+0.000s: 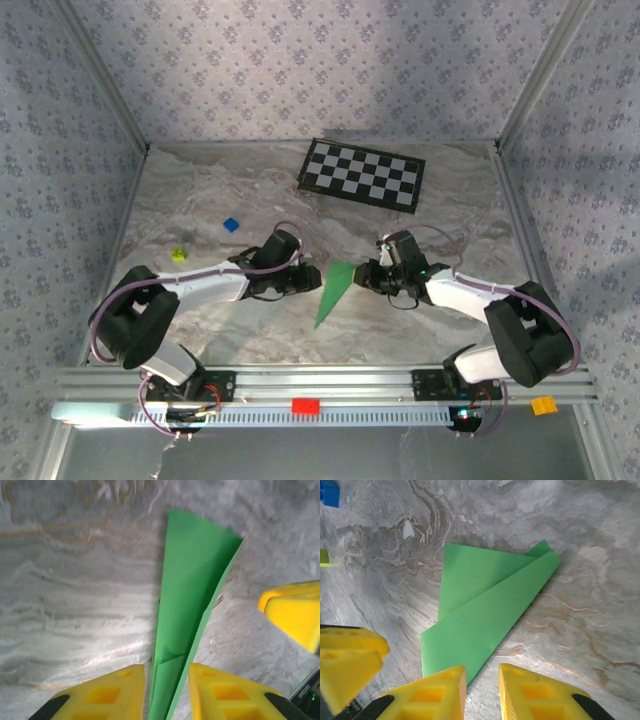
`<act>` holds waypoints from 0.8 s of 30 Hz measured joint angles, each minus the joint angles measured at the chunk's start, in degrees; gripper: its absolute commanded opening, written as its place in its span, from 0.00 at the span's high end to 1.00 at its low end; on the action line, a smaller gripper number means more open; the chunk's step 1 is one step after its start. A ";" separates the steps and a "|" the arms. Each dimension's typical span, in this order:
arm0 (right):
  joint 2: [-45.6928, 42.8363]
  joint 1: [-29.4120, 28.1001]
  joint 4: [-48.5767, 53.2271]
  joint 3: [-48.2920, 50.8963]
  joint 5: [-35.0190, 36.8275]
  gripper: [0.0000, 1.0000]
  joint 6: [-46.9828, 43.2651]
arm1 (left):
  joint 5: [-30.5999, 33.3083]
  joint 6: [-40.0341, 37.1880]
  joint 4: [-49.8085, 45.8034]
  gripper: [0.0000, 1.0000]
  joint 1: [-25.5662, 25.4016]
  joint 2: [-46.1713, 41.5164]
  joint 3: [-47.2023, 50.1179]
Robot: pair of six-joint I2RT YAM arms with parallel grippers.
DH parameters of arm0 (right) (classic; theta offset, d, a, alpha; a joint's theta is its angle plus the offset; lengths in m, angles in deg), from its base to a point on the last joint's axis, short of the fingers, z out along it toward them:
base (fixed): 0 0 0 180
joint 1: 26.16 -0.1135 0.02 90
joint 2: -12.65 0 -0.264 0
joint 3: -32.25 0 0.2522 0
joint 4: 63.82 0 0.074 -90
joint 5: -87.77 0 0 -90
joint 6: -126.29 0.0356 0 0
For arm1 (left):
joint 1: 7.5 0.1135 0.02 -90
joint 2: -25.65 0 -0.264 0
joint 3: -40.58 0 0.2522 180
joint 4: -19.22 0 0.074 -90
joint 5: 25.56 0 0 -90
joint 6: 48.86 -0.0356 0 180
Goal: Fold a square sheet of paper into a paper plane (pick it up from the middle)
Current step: Fold the wing for the fifth time at the center of the table.
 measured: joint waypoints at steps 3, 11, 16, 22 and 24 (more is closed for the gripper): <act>1.36 -0.90 -0.02 -0.42 0.00 0.76 0.24 | -1.95 -0.26 0.00 0.76 0.00 1.88 0.00; 2.69 -2.25 -0.31 -0.42 -0.20 0.76 0.83 | -4.66 -1.77 -1.38 0.78 0.00 6.03 -1.07; 4.44 -2.32 -1.36 -0.39 -0.83 0.76 1.16 | -6.60 -2.67 -1.44 0.76 0.00 6.67 -1.09; 6.73 -2.56 -2.32 -0.37 -2.23 0.76 1.49 | -7.98 -3.41 -1.25 0.75 0.00 6.73 -1.16; 7.04 -2.75 -2.78 -0.35 -2.64 0.77 1.53 | -8.26 -3.41 -1.25 0.75 0.00 6.88 -1.16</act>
